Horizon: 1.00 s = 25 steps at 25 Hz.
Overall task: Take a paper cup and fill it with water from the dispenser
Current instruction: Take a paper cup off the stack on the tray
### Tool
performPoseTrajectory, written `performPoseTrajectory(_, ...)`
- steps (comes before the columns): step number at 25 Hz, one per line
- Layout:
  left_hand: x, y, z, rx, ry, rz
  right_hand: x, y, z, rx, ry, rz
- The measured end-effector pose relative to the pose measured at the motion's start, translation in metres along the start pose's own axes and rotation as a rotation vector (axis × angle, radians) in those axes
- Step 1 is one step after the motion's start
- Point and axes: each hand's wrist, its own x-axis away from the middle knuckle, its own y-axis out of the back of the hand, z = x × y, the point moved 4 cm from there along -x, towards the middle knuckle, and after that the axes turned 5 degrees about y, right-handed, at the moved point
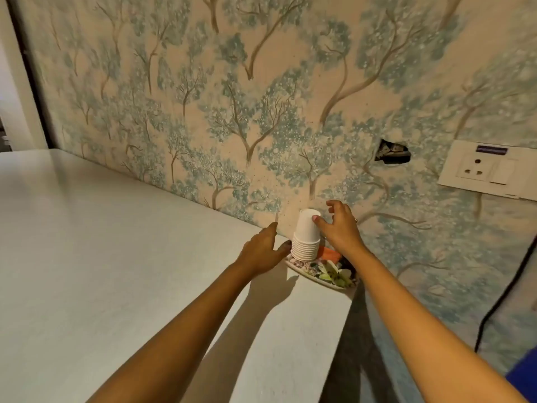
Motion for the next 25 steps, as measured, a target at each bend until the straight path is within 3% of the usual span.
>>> performPoseTrajectory(6, -0.043, -0.048, -0.006, 0.363, 0.096, 0.127, -0.041, -0.037, -0.028, -0.029, -0.060, 0.144)
performPoseTrajectory(15, -0.069, -0.083, 0.001, 0.408, 0.120, -0.055, -0.054, -0.044, -0.043, -0.095, -0.008, 0.080)
performPoseTrajectory(20, -0.071, -0.083, 0.001, 0.391, 0.114, -0.046, -0.067, -0.025, -0.025, -0.172, -0.016, -0.017)
performPoseTrajectory(25, -0.067, -0.076, -0.001, 0.470, 0.100, -0.018, -0.058, 0.000, -0.008, -0.449, -0.053, -0.296)
